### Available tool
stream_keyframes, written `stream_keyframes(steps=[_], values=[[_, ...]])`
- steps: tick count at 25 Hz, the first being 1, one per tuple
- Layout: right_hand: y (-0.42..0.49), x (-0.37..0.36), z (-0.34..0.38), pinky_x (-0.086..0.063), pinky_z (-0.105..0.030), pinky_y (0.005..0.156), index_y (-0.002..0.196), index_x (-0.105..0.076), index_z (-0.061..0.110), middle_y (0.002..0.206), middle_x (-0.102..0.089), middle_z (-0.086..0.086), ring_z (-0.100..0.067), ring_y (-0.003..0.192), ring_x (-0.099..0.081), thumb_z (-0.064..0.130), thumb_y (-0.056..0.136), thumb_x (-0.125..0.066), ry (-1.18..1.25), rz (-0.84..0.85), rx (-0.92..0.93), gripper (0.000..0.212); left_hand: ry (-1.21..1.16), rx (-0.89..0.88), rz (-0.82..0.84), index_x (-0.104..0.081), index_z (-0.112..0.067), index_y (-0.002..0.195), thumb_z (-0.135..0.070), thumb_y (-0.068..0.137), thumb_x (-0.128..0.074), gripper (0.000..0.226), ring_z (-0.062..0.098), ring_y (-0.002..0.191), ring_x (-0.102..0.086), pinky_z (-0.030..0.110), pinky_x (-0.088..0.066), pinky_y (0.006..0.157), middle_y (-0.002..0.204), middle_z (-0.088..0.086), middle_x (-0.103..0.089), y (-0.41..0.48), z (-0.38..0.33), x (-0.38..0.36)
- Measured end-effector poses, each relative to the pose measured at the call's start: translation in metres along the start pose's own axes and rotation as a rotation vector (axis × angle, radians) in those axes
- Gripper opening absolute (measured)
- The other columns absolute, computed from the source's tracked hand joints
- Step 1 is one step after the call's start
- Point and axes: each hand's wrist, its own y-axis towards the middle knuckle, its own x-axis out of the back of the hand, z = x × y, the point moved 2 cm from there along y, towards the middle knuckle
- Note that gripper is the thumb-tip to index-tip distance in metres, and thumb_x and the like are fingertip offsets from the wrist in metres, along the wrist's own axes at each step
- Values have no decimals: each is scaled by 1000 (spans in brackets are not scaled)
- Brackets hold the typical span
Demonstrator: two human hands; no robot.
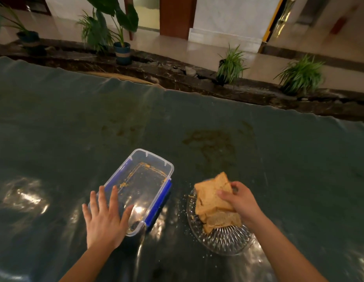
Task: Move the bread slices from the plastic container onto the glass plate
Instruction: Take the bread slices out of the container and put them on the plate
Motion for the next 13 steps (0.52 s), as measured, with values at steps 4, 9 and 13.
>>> stream_keyframes(steps=[4,9,13], values=[[2,12,-45,-61,-50,80,109,-57,12,103,-70,-6,-26,89,-71,19,81,-78,-126,-34,-52,36,-29,3,-9,-19,-23,152,-72,85,-17,84,34,149,1,60,-7,119,163,15,-10,-2,-4,5],[3,17,-65,-53,-42,92,121,-61,19,122,-58,-2,-24,113,-57,48,77,-72,-671,-211,29,54,-2,25,11,-20,-20,152,-60,90,-35,76,37,149,-2,63,-6,117,162,17,-13,-3,-11,12],[5,24,-75,-55,-42,90,125,-59,23,121,-63,2,-20,107,-61,48,77,-72,-548,-160,20,55,-5,-48,-30,-28,-16,149,-50,90,-41,70,39,148,-10,60,-5,118,157,22,-25,-7,-38,19]])
